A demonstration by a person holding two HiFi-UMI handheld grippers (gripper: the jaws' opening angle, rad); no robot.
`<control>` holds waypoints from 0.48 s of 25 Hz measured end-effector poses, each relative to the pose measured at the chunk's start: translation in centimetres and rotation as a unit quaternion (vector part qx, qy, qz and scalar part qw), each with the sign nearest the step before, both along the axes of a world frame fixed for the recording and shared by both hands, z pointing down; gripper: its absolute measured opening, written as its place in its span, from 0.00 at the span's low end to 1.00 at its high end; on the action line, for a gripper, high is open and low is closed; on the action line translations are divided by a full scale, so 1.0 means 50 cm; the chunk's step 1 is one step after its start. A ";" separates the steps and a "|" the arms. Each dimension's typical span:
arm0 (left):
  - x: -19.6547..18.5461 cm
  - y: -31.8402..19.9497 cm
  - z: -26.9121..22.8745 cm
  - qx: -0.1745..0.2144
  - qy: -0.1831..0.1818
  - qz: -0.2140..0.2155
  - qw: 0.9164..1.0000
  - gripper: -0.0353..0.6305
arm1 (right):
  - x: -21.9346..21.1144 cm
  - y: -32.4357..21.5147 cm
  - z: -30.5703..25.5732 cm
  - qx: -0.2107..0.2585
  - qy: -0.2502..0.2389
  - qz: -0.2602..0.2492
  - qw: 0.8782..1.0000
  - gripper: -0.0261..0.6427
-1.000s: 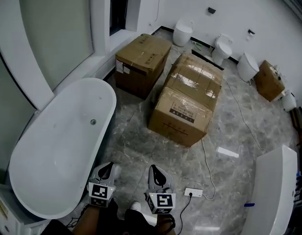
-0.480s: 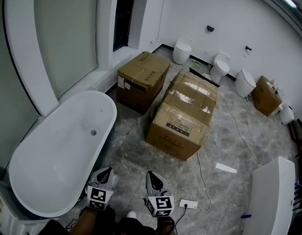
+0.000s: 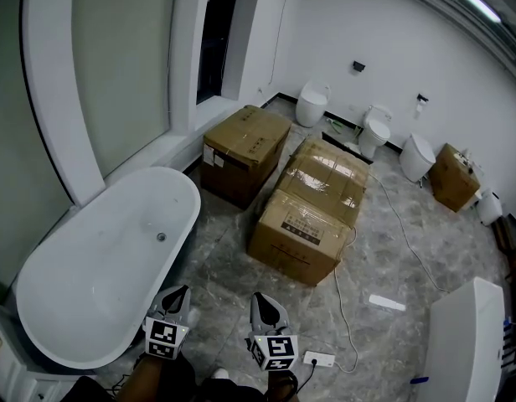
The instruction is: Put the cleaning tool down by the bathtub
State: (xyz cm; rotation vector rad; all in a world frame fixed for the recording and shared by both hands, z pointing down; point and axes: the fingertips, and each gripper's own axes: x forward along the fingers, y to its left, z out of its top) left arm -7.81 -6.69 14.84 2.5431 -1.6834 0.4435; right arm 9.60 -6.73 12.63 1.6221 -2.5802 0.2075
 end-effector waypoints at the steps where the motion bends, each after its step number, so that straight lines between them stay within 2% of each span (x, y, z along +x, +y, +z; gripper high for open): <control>1: 0.000 0.003 -0.004 0.001 0.001 0.000 1.000 0.05 | -0.002 0.004 -0.002 0.002 0.001 -0.002 1.000 0.07; 12: -0.005 0.007 -0.070 0.020 0.015 0.001 1.000 0.05 | -0.008 0.022 -0.050 0.018 0.016 -0.002 1.000 0.07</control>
